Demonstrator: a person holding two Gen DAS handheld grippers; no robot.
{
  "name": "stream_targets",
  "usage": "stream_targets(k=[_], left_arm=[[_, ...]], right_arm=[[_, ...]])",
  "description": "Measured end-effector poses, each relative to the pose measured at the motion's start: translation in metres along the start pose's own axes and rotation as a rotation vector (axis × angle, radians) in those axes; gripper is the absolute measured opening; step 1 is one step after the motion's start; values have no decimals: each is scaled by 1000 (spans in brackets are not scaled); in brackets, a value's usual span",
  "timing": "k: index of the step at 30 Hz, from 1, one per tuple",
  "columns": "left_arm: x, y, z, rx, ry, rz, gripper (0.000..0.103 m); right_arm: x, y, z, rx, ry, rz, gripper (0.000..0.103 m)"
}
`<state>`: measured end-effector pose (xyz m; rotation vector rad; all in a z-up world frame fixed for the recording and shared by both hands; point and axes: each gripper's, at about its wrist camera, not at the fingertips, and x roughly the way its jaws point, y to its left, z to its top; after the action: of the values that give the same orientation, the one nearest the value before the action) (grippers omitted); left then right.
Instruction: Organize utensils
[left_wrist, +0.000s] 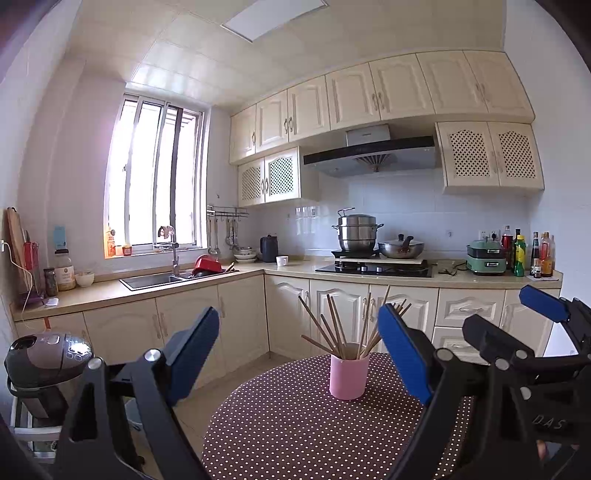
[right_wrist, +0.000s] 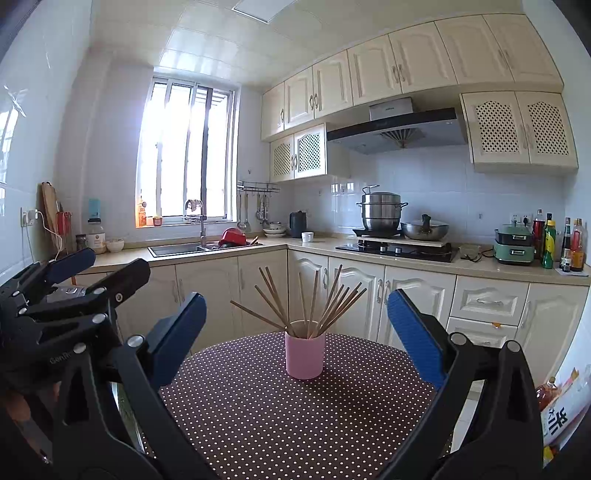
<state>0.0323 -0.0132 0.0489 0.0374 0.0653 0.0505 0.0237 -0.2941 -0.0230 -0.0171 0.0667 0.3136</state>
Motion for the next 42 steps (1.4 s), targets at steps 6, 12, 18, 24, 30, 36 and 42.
stream_targets(k=[6, 12, 18, 24, 30, 36, 42], left_arm=[[-1, 2, -1, 0, 2, -1, 86], [-1, 3, -2, 0, 5, -1, 86], [0, 3, -2, 1, 6, -2, 86], [1, 4, -5, -1, 8, -1, 86], [1, 4, -4, 0, 8, -2, 86], [2, 4, -4, -1, 10, -2, 86], [3, 5, -4, 0, 11, -2, 86]], right_arm=[[0, 1, -2, 4, 4, -1, 96], [0, 2, -5, 5, 7, -3, 96], [0, 3, -7, 7, 9, -2, 96], [0, 3, -6, 8, 9, -4, 96], [0, 2, -6, 9, 10, -2, 96], [0, 3, -6, 8, 10, -3, 96], [0, 3, -6, 9, 11, -3, 96]])
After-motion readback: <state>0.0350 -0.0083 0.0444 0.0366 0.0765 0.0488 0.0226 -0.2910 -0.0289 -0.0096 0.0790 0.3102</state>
